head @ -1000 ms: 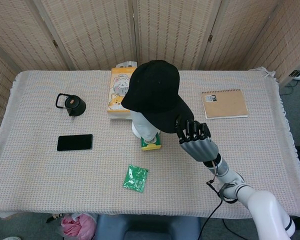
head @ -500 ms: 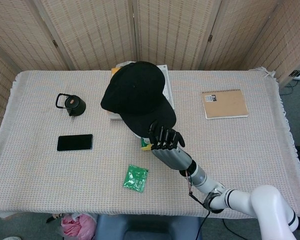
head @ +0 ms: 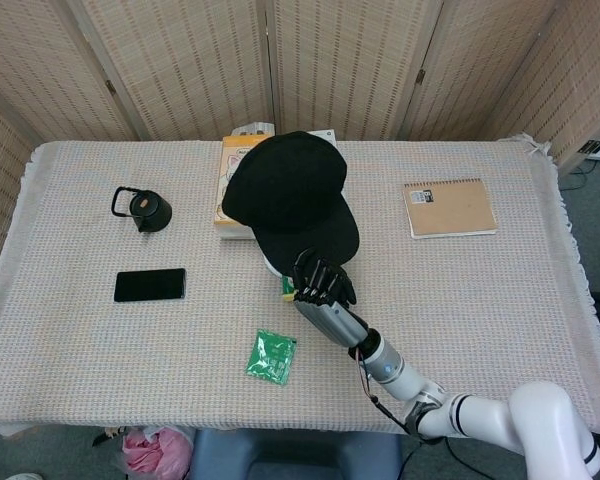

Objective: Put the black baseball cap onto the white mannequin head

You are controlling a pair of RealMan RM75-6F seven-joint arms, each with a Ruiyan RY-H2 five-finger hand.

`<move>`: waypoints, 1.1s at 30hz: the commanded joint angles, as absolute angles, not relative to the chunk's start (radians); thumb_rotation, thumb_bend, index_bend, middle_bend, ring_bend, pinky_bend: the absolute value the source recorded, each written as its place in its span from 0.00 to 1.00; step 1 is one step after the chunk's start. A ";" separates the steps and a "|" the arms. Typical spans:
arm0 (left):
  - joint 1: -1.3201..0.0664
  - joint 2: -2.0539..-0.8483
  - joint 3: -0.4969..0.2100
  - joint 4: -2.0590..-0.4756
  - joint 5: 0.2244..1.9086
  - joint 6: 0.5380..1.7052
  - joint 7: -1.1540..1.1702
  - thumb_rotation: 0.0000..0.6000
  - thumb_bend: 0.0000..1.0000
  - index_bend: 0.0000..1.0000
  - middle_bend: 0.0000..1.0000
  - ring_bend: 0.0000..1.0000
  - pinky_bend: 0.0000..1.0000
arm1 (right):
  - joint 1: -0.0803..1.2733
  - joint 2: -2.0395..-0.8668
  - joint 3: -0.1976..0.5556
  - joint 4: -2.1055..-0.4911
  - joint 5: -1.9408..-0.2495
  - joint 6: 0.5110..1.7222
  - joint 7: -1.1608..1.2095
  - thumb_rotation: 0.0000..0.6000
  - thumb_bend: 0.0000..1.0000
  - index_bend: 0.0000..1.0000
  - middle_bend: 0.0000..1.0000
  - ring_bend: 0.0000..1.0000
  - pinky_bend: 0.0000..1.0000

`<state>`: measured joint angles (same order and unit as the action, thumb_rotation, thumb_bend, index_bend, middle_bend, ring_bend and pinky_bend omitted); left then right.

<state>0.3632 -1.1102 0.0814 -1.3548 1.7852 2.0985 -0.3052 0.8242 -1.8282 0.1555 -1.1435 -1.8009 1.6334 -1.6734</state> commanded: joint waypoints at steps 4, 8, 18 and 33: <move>0.362 -1.108 0.082 -1.355 1.786 2.097 -0.309 1.00 0.07 0.06 0.05 0.04 0.14 | 0.797 -1.889 0.175 -1.025 -1.782 1.616 -1.599 1.00 0.58 0.82 0.77 0.82 0.98; 0.362 -1.107 0.082 -1.355 1.784 2.095 -0.310 1.00 0.07 0.06 0.05 0.04 0.14 | 0.802 -1.928 0.170 -0.946 -1.792 1.604 -1.534 1.00 0.58 0.82 0.77 0.82 0.98; 0.364 -1.106 0.083 -1.350 1.786 2.102 -0.322 1.00 0.07 0.06 0.05 0.04 0.14 | 0.821 -2.009 0.168 -0.833 -1.818 1.603 -1.452 1.00 0.57 0.82 0.77 0.82 0.98; 0.361 -1.105 0.086 -1.357 1.790 2.092 -0.309 1.00 0.07 0.06 0.05 0.04 0.14 | 0.775 -2.014 0.155 -0.876 -1.830 1.598 -1.502 1.00 0.46 0.82 0.70 0.81 0.98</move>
